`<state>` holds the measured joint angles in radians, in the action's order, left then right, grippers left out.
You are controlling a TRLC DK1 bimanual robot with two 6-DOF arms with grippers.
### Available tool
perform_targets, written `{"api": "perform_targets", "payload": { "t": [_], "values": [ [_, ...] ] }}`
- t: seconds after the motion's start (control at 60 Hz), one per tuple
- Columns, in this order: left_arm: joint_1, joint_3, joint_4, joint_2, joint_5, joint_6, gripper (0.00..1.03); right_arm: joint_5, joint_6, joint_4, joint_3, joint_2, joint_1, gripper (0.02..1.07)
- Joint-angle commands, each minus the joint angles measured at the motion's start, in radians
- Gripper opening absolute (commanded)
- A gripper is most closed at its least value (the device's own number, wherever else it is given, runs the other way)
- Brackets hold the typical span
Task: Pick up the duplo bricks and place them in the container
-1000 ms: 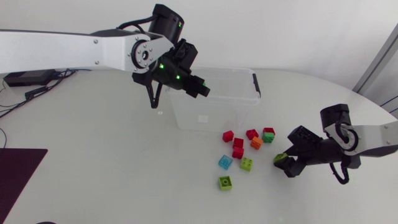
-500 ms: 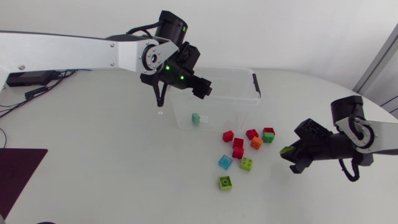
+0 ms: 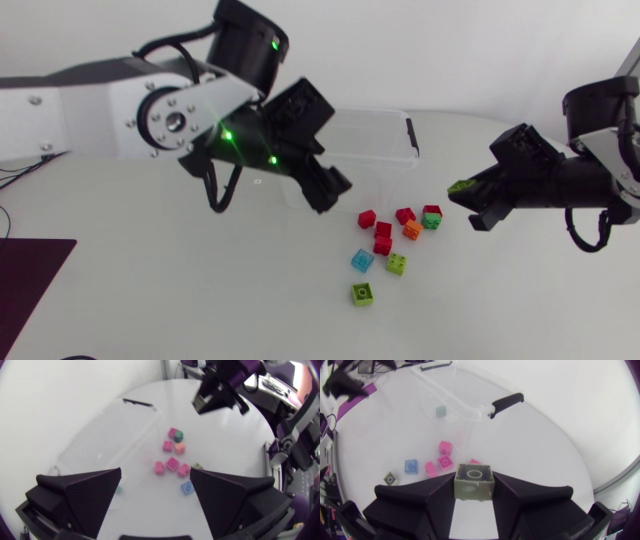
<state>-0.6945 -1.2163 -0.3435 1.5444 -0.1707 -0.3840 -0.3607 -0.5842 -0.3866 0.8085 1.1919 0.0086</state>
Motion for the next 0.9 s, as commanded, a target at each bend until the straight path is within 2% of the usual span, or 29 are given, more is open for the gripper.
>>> {"api": "perform_targets", "payload": {
  "t": [0.0,0.167,0.367,0.733,0.767,0.8,0.833,0.883],
  "values": [
    [-0.028,0.083,-0.023,-0.01,-0.018,-0.076,0.96,-0.004,0.064,-0.009,0.055,0.006,0.024,0.31],
    [-0.086,0.166,-0.023,0.036,-0.033,-0.135,0.96,-0.004,0.139,0.011,0.178,0.086,0.079,0.31],
    [-0.168,0.192,-0.019,0.109,-0.033,-0.148,0.96,0.025,0.196,0.043,0.337,0.25,0.14,0.32],
    [-0.211,0.178,-0.019,0.192,-0.032,-0.147,0.96,0.065,0.228,0.068,0.548,0.512,0.217,0.35],
    [-0.217,0.173,-0.022,0.203,-0.029,-0.145,0.96,0.065,0.236,0.068,0.564,0.538,0.217,0.49],
    [-0.22,0.167,-0.022,0.21,-0.027,-0.142,0.96,0.065,0.238,0.066,0.574,0.554,0.217,0.68],
    [-0.223,0.162,-0.022,0.217,-0.023,-0.141,0.96,0.065,0.242,0.064,0.577,0.557,0.217,0.83],
    [-0.231,0.153,-0.023,0.227,-0.006,-0.135,0.96,0.069,0.248,0.066,0.574,0.551,0.215,0.96]
  ]
}}
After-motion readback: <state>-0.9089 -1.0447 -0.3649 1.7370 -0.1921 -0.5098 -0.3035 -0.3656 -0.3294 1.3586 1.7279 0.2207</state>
